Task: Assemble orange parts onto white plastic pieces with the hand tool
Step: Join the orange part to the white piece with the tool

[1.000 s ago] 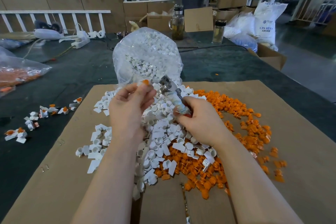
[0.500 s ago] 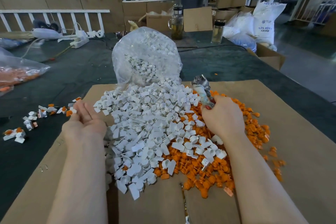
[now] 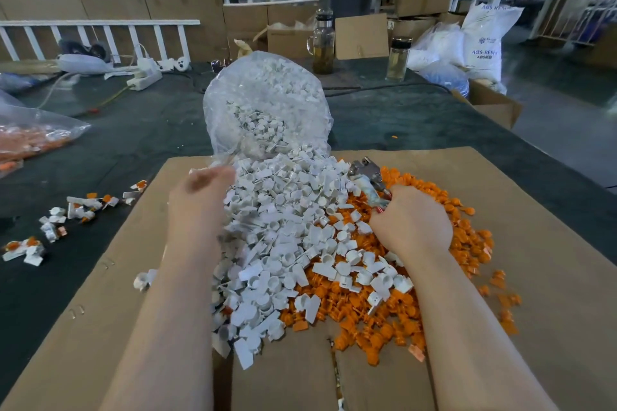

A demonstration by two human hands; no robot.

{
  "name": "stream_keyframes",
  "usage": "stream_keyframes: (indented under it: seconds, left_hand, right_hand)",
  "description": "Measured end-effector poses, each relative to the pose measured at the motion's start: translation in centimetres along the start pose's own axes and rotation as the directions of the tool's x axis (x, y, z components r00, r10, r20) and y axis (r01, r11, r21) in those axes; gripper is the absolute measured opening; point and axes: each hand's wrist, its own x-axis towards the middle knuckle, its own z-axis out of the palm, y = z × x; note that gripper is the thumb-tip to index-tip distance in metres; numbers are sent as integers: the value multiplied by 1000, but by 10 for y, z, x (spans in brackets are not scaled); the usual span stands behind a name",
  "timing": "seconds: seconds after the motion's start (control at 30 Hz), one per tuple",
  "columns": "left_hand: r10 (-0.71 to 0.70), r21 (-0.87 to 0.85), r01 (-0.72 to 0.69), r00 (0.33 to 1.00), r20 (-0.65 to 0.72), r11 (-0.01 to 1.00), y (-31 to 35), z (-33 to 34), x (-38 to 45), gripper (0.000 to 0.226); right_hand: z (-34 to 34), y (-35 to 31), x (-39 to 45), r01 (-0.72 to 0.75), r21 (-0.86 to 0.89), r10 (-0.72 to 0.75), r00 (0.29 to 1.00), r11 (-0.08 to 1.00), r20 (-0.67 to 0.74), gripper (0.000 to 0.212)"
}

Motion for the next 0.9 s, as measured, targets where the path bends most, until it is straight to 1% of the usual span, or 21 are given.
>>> stream_keyframes:
  seconds: [0.03,0.07,0.1,0.13,0.17,0.23,0.33,0.4,0.53,0.6,0.7,0.8,0.83,0.9]
  left_hand:
    - [71,226,-85,995,70,970,-3,4,-2,26]
    - [117,452,-172,982,148,875,-9,7,-4,35]
    - [134,615,-231,971,200,754,-16,10,-2,45]
    - [125,725,-274,959,253,632,-21,13,-2,51]
    - [115,768,-301,951,288,565,-24,15,-1,52]
    - [149,768,-354,933,327,534,-24,18,-2,45]
    - [234,728,-418,908,347,544,-26,17,-2,26]
    - [261,723,-426,905,337,544,-27,18,-2,19]
    - [303,752,-425,902,307,504,-27,18,-2,12]
    - [346,757,-441,889,298,481,-26,19,-3,8]
    - [374,747,-480,868,327,461,-28,22,-2,10]
    - [331,689,-518,855,399,506,-32,23,-1,23]
    - [327,683,-529,848,416,504,-32,23,-1,27]
    - [333,693,-549,835,438,467,-33,23,1,27]
  right_hand:
    - [1,0,0,4,-16,-4,1000,1000,7,14]
    - [2,-1,0,7,-33,-7,1000,999,16,15]
    - [2,-1,0,11,-50,-10,1000,999,27,15]
    - [3,-2,1,16,-61,-14,999,998,36,15]
    - [4,-2,1,22,-64,-20,999,998,44,15]
    - [7,-2,2,33,-61,-30,998,998,55,15]
    - [9,-2,3,34,-61,-30,998,998,59,16]
    - [10,-2,4,28,-56,-25,998,998,60,16]
    - [11,-2,6,25,-46,-22,998,999,65,18]
    - [10,-2,5,21,-52,-18,998,998,61,18]
    - [9,-4,4,12,-74,-9,999,997,50,20]
    - [7,-4,4,3,-87,3,998,996,60,30]
    - [6,-4,4,1,-84,5,998,996,69,31]
    - [5,-4,3,-6,-74,12,996,997,84,32]
